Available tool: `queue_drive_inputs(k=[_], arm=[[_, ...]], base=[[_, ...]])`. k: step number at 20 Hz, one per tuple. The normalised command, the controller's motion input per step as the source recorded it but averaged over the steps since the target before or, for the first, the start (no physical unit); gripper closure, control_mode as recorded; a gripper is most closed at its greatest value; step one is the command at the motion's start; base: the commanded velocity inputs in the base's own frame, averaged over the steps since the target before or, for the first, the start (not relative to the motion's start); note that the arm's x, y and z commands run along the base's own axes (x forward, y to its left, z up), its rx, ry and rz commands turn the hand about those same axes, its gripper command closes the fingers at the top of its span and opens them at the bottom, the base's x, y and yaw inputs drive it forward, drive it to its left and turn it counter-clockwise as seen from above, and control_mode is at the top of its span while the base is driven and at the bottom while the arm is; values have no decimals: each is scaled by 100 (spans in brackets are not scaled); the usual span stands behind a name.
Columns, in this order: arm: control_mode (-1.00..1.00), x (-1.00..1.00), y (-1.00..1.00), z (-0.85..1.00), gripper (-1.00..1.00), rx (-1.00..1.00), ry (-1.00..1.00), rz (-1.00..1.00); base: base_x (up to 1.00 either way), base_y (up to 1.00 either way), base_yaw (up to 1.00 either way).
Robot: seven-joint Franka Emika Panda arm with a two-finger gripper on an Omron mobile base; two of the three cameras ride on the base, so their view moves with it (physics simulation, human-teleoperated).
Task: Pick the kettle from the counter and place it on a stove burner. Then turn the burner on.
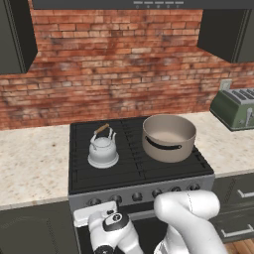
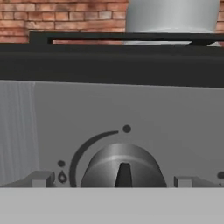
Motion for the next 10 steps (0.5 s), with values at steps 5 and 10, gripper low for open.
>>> queue_drive_inputs(k=[5,10], arm=[[-100,22,0,-3,-100,0,-1,0],[-100,6,0,-8,100,-1,-1,0]], base=[[0,0,0],[0,0,0]])
